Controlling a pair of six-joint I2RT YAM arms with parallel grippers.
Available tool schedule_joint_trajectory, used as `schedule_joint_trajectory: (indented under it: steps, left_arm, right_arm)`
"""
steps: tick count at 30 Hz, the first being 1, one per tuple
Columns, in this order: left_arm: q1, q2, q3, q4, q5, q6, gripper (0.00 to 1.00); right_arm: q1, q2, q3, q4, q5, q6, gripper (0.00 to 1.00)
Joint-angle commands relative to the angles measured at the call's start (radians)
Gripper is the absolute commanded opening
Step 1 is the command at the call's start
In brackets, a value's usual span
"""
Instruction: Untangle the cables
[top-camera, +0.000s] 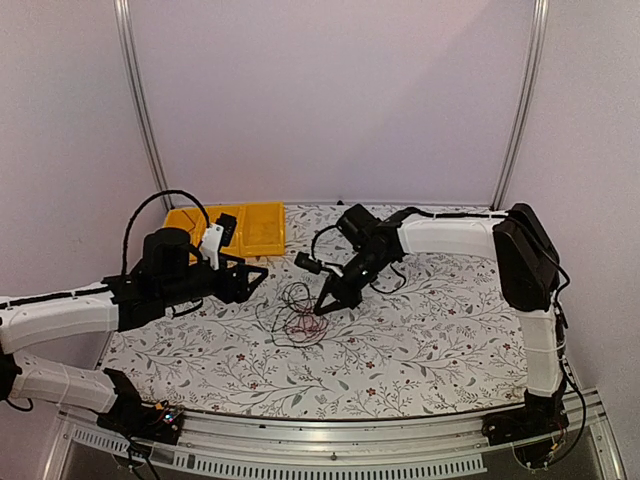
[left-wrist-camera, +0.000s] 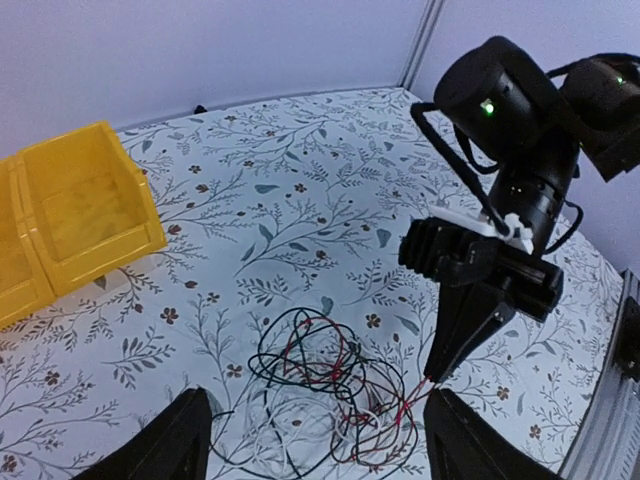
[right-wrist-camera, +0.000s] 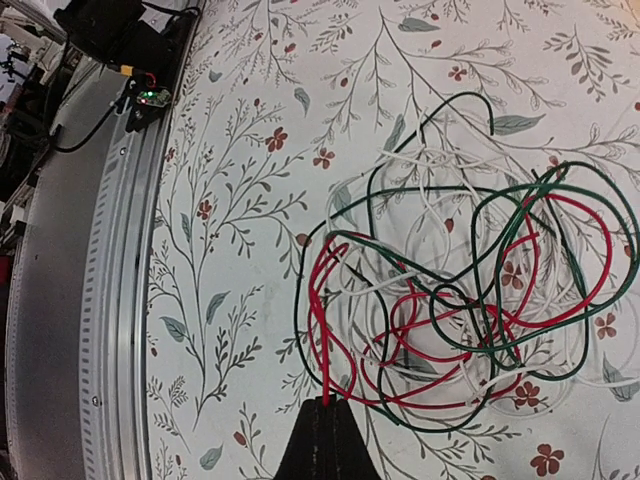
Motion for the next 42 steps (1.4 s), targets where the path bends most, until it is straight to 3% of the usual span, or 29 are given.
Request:
schedule_joint_trajectory:
  steps: [1, 8, 11, 16, 18, 21, 26, 31, 38, 42]
  left_arm:
    - [-0.066, 0.084, -0.02, 0.284, 0.177, 0.092, 0.76]
    - [-0.133, 0.33, 0.028, 0.595, 0.296, 0.122, 0.75]
    - [-0.14, 0.457, 0.061, 0.696, 0.315, 0.125, 0.7]
    - [-0.141, 0.694, 0.159, 0.787, 0.418, 0.094, 0.29]
    - [-0.14, 0.756, 0.15, 0.871, 0.433, 0.043, 0.23]
    - [-0.14, 0.807, 0.12, 0.951, 0.435, -0.011, 0.21]
    - [-0.138, 0.825, 0.087, 0.922, 0.426, 0.01, 0.18]
    - [-0.134, 0.845, 0.071, 0.882, 0.425, 0.025, 0.14]
    - [-0.13, 0.87, 0.048, 0.839, 0.407, 0.03, 0.13]
    - [-0.127, 0.89, 0.043, 0.805, 0.397, 0.047, 0.18]
  right_arm:
    - [0.003, -0.147, 0.076, -0.076, -0.027, -0.003, 0.0]
    - [-0.033, -0.235, 0.154, -0.132, 0.01, -0.07, 0.0]
    - [-0.042, -0.271, 0.182, -0.142, 0.009, -0.104, 0.0]
    - [-0.053, -0.321, 0.3, -0.165, 0.013, -0.089, 0.0]
    - [-0.066, -0.336, 0.371, -0.143, 0.021, -0.056, 0.0]
    - [-0.093, -0.37, 0.497, -0.071, 0.043, 0.001, 0.0]
    - [-0.11, -0.449, 0.604, 0.184, 0.186, 0.095, 0.0]
    - [-0.11, -0.41, 0.793, 0.254, 0.274, 0.088, 0.0]
    - [-0.11, -0.4, 0.89, 0.42, 0.362, 0.096, 0.0]
    - [-0.11, -0.403, 0.909, 0.5, 0.424, 0.046, 0.0]
